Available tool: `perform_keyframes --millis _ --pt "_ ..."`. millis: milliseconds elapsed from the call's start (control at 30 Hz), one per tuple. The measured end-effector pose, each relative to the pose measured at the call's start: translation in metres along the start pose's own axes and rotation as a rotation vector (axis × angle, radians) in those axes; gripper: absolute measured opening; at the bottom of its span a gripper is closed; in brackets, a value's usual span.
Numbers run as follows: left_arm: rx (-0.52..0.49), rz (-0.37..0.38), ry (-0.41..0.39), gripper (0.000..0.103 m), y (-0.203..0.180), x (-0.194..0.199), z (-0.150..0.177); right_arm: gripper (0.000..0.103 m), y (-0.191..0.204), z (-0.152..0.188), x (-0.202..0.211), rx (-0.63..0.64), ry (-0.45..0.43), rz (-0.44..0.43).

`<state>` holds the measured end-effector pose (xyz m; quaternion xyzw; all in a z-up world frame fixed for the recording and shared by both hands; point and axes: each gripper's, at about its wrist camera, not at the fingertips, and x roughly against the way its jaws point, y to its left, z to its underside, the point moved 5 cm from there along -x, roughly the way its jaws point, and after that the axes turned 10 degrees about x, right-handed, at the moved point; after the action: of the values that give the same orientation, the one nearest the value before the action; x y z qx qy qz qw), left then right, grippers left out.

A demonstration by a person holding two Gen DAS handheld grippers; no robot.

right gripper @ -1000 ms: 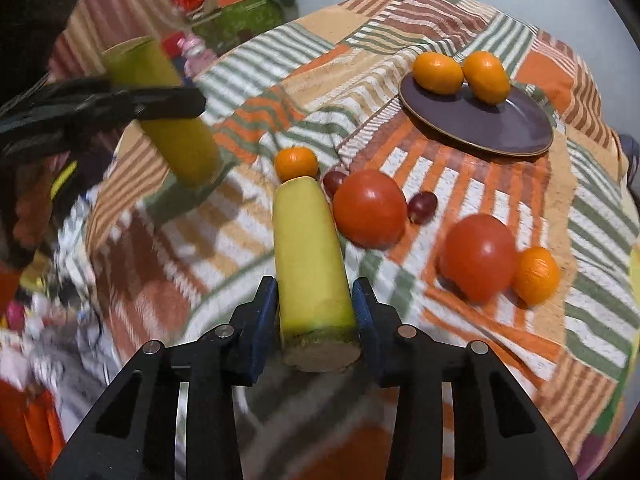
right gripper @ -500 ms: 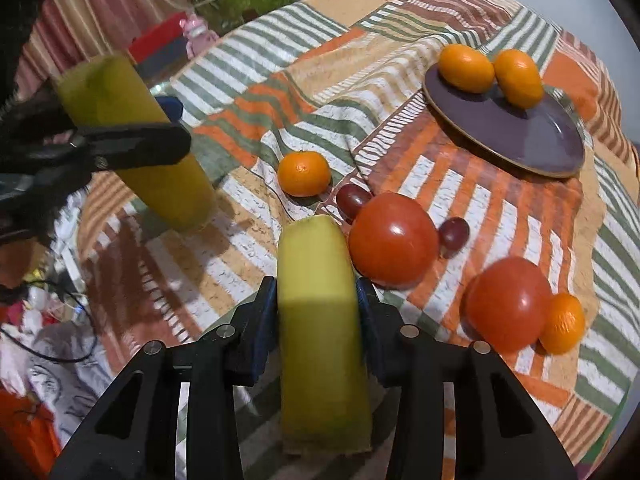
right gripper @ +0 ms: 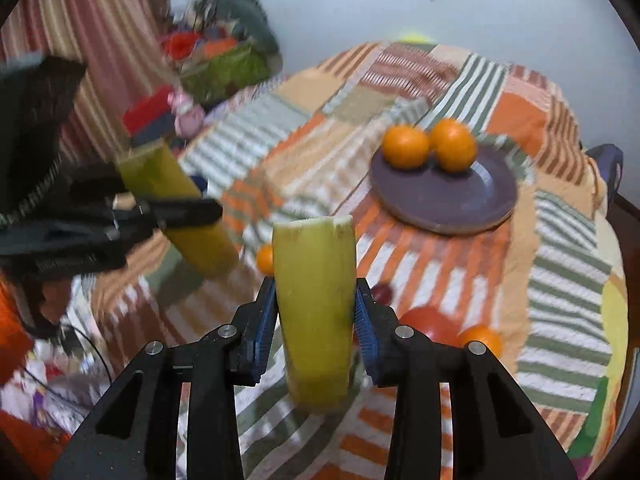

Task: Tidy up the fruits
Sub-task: 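Carry both yellow cylinders toward the purple plate with both grippers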

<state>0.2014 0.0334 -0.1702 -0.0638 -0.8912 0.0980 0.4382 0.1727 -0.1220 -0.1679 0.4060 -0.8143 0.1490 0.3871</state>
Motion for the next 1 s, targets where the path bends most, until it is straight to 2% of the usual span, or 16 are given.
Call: perform_keyframes --millis 233,400,600,1000 --pt "-0.032 0.013 -0.026 0.036 -0.023 -0.011 -0.032 0.033 -0.043 -0.027 0.024 -0.066 -0.102 0.064" --pt "-0.045 0.018 -0.026 0.036 -0.035 -0.028 -0.049 0.033 -0.067 -0.037 0.023 -0.095 -0.127 0.094" --pt "-0.058 0.009 -0.007 0.036 -0.042 -0.053 -0.062 0.033 -0.088 -0.042 0.007 -0.11 -0.105 0.091" --pt "-0.084 -0.036 0.025 0.036 -0.037 -0.105 -0.078 0.033 -0.101 -0.043 -0.043 -0.098 -0.006 0.034"
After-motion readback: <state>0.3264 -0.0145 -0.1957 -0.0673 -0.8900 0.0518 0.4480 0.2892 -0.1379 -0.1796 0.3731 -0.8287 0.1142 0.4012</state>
